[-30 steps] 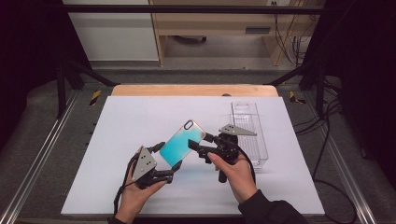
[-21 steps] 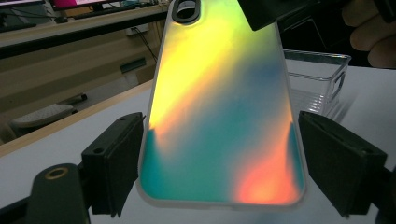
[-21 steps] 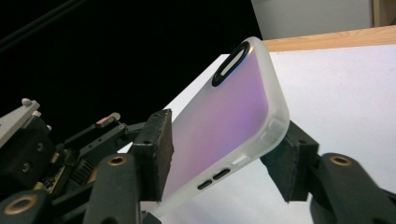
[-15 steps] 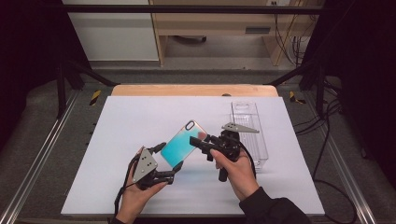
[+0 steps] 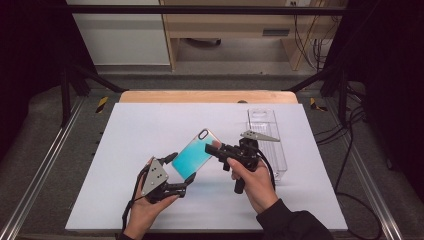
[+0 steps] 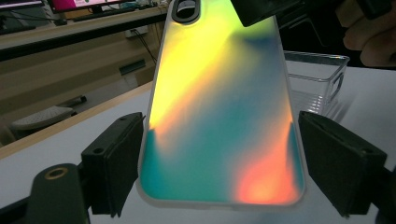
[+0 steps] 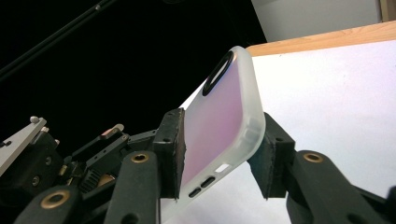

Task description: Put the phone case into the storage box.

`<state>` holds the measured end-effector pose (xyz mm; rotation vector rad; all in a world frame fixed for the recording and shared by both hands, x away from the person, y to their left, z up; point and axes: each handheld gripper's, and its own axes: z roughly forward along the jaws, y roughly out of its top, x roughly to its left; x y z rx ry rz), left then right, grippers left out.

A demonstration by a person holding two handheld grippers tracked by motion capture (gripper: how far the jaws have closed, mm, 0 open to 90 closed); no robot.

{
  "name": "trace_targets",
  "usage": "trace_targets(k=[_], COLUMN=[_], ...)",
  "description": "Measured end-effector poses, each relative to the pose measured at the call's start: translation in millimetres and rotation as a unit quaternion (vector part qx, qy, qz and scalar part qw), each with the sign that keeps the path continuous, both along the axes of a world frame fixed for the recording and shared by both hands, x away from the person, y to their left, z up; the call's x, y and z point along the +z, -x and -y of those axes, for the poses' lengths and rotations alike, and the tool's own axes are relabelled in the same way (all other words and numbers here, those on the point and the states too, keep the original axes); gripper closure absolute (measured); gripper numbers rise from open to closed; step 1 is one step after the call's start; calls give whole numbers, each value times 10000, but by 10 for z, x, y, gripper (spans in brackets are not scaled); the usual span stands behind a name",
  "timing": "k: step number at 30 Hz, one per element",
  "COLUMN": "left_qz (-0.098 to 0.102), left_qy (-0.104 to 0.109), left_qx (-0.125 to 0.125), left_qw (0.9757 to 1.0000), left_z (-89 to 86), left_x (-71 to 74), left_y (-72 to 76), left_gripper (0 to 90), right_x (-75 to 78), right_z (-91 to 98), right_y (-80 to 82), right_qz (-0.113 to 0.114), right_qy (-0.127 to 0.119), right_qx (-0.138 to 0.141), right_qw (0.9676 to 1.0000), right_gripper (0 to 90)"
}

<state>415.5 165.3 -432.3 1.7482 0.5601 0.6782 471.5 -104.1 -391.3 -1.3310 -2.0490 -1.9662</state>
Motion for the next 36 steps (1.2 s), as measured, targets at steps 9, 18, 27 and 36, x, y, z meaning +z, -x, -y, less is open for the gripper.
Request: trace_targets(k=[9,18,27,36], left_qz=[-70,-167,-213,-337], left_qy=[-45,-109,-229,-80], left_qx=[-47,-66,-6,18], left_qw=[10000,9998,9995,9994], left_z=[3,1,13,28], left_x=[-35,-91,-164,-206], left_y=[-22,-56,-93,-109], left_gripper=[165,165,165,161], right_x=[-17,-32,-7,54], right_z=[19,14,-82,-148], right_y=[-3,-1,48,97], right_qz=[-26,-66,2,239], right_qy=[-79,-325,-346,-83], right_qx=[-7,-60,46,51], right_qw=[10000,9994,9994,9997], right_gripper=[667,746,806,810])
